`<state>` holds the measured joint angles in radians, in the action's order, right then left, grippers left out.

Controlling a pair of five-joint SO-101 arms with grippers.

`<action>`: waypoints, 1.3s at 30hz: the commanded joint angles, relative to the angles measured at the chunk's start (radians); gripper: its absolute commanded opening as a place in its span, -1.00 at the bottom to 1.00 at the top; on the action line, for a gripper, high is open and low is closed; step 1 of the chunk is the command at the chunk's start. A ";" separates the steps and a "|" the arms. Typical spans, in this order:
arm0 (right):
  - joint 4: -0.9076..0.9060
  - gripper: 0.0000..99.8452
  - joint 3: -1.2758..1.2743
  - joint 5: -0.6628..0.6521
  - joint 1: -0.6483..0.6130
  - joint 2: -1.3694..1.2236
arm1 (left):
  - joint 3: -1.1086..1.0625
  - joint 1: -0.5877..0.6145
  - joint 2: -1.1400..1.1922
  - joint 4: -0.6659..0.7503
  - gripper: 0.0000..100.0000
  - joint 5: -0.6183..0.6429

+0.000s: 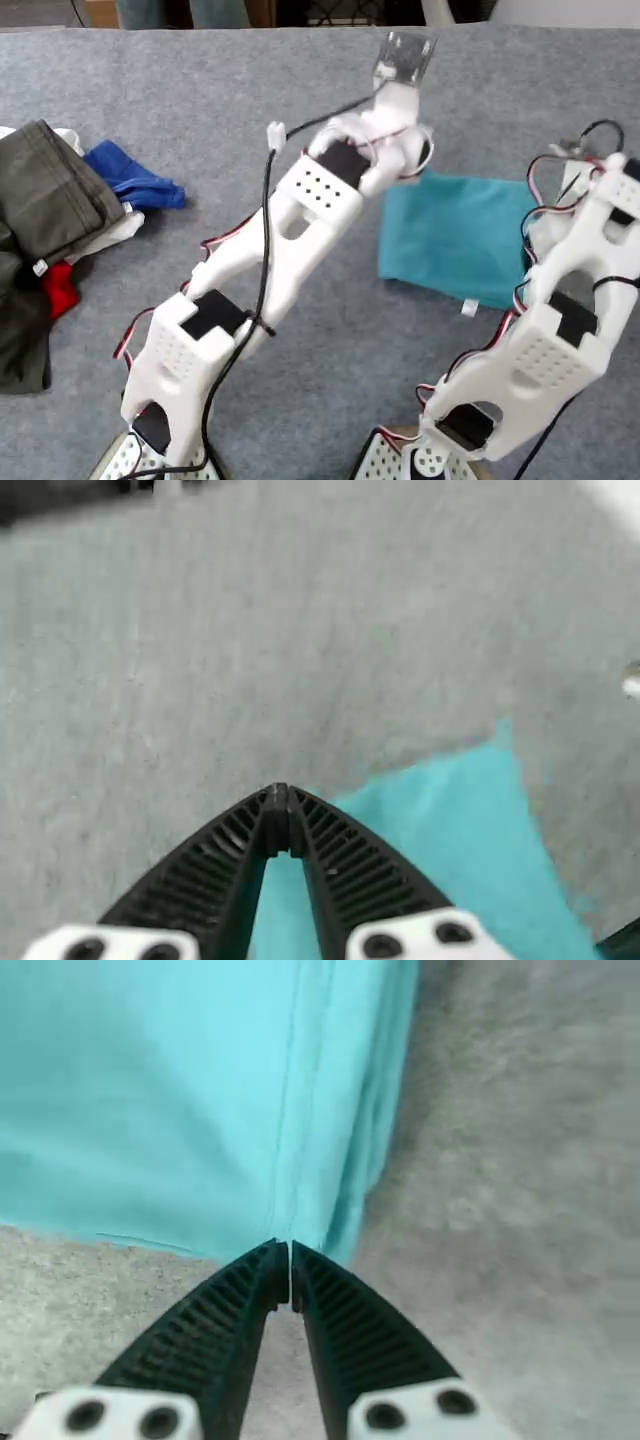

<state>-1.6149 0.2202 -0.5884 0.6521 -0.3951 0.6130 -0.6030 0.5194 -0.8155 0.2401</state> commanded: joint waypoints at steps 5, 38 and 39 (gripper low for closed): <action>-0.032 -0.97 0.127 0.005 -0.003 0.139 | 0.097 -0.042 0.161 -0.032 -0.94 0.005; 0.236 -0.15 -0.297 0.578 -0.133 0.139 | 1.055 0.147 0.442 -0.853 -0.94 -0.198; 0.284 -0.13 -0.320 0.592 -0.153 0.139 | 1.055 0.157 0.423 -0.872 -0.94 -0.198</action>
<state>-1.4246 -0.0667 -0.0315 0.5600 -0.3030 1.6149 -0.4787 1.0564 -1.6318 0.0560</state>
